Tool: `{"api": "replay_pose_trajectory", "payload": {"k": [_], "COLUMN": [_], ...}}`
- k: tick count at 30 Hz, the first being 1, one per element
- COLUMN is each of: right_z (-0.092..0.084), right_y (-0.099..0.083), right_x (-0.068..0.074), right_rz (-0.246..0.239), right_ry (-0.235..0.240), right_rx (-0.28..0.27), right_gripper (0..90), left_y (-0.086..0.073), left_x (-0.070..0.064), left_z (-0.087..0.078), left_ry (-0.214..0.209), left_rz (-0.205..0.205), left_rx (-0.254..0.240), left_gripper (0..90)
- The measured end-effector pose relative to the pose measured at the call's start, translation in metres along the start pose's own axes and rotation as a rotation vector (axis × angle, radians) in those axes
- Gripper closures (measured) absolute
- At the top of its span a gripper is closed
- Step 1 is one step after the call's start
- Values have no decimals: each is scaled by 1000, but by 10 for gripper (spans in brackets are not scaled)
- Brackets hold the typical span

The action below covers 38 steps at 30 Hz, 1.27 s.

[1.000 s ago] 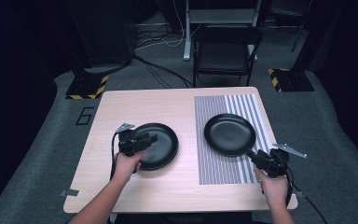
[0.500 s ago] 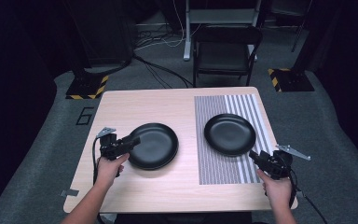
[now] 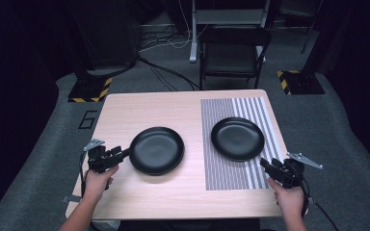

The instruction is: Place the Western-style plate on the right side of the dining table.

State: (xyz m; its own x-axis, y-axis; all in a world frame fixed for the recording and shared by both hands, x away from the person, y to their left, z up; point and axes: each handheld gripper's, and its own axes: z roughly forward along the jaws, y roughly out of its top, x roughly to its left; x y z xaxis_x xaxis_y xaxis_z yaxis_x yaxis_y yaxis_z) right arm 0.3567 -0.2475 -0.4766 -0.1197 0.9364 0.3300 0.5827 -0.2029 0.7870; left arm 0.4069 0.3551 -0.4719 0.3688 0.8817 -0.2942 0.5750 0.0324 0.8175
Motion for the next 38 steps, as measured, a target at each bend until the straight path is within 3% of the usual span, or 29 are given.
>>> {"api": "replay_pose_trajectory", "payload": {"k": [6,11,16,19,22,26,28,31,33,38], "right_z": [3,6,9,10,13,17,18,22,24,24], "right_y": [-7,-12,-16,-18,-20,-23,-23,-26,-28,-29], "right_x": [0,1,2,3,6,8,9,11,11,9], "right_rz": [-3,-45,-53,-76,-104,-103,-104,-148,-170,-161], "right_ry": [0,-17,-14,-9,-12,-19,-19,-26,-34,-48], "right_rx": [20,29,39,37,43,60,65,89,106,105], "right_gripper": [456,451,441,419,423,411,367,336,320,296], "left_y": [-9,-15,-19,-21,-24,-25,-25,-25,-25,-26], "left_x": [12,21,29,34,40,50,56,58,59,58], "left_z": [-5,-7,-7,-6,-5,-5,-6,-4,-3,-3], "left_ry": [33,28,35,47,58,64,72,74,79,86], "left_rz": [30,31,56,91,99,114,112,95,104,96], "left_rx": [12,20,50,50,67,80,89,98,103,102], "left_gripper": [451,447,445,438,428,406,392,355,320,272]}}
